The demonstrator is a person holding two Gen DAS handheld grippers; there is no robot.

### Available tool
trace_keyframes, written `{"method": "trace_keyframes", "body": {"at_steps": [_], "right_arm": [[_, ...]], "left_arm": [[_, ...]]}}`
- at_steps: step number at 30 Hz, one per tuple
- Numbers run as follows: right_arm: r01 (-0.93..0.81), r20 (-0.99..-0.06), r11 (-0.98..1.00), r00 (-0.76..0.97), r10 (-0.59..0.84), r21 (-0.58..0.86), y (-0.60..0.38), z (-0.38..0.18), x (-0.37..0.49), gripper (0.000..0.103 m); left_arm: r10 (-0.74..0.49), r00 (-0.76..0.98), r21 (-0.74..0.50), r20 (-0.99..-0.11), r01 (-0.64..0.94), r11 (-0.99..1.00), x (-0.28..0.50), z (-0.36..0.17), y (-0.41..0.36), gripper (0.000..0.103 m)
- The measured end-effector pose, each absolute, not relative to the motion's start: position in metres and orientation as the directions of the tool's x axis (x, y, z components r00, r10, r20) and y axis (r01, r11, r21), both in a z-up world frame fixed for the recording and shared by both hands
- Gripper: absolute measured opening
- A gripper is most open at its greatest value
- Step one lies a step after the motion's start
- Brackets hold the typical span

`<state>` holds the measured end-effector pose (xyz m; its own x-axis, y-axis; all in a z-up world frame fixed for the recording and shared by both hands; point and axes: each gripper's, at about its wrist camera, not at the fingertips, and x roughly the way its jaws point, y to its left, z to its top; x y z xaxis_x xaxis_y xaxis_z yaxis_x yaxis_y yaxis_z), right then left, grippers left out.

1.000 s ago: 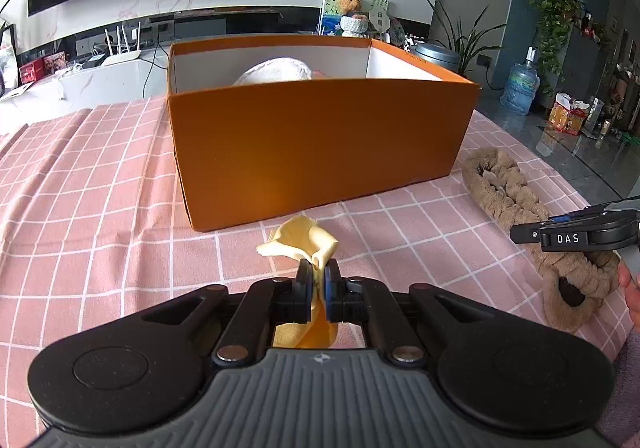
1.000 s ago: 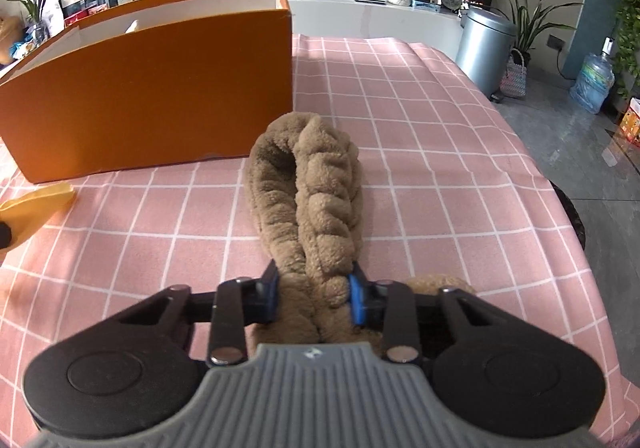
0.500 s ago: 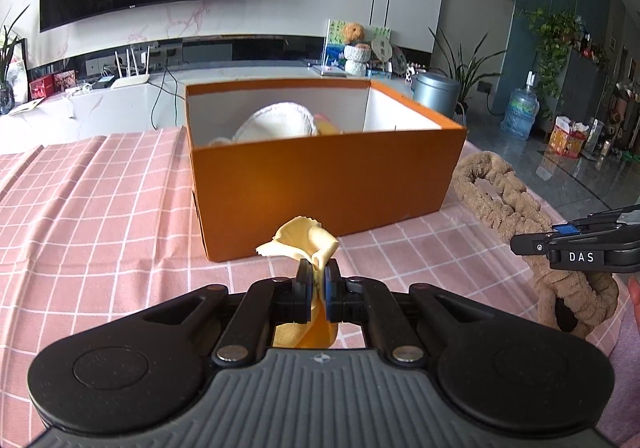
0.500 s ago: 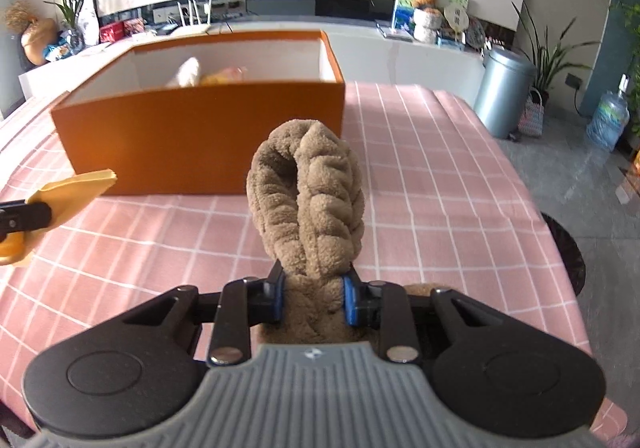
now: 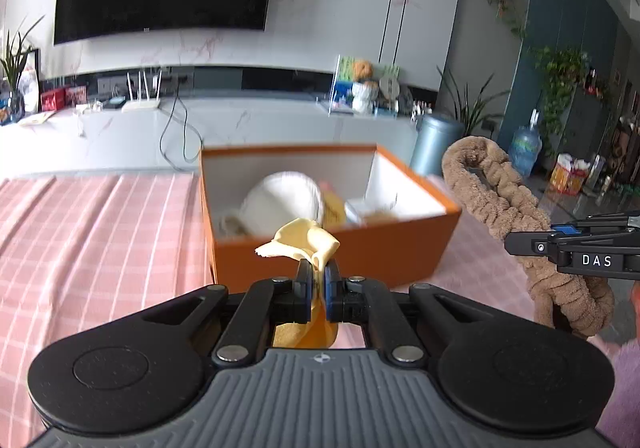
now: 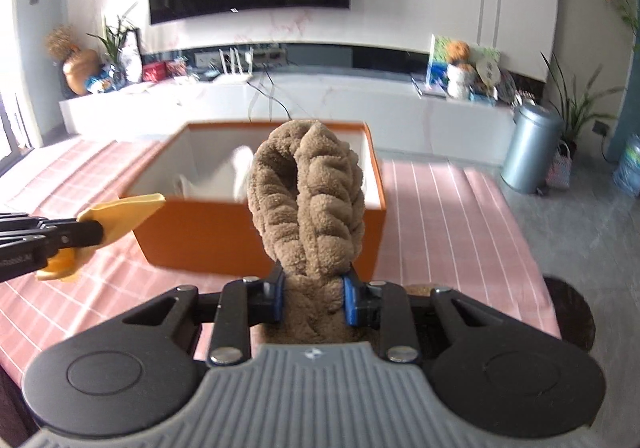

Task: Organize soft objects
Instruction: 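Carry the yellow cloth in the left tool while the right tool lifts the braided loop over the box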

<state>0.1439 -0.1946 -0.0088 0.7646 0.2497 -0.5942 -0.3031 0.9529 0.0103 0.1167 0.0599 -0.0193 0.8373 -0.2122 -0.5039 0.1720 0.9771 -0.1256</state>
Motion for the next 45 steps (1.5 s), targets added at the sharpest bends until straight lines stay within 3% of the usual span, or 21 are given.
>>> {"method": "trace_keyframes", "body": {"at_steps": [9,15,29,45], "right_arm": [[-0.422,-0.521,0.906,0.782,0.343,-0.037,-0.171,0.046,0.202,0.026],[-0.449,-0.553,0.885,0.771,0.316,-0.120,-0.148,0.049,0.266,0.026],[-0.492,-0.732,0.836,0.659,0.173,-0.245,-0.108,-0.036,0.413,0.027],[-0.621,-0.820,0.630,0.571,-0.045,-0.466,-0.073,-0.119,0.431,0.028]], "left_arm": [[-0.191,0.882,-0.075,-0.431,0.175,0.982,0.164,0.018,0.059,0.006],[-0.170,0.880,-0.040,-0.443,0.170,0.985,0.202,0.019,0.056,0.006],[-0.102,0.812,-0.037,-0.575,0.099,0.994,0.274,-0.024,0.086,0.006],[-0.094,0.779,0.027,-0.620,0.140,0.990,0.295,-0.036,0.082,0.006]]}}
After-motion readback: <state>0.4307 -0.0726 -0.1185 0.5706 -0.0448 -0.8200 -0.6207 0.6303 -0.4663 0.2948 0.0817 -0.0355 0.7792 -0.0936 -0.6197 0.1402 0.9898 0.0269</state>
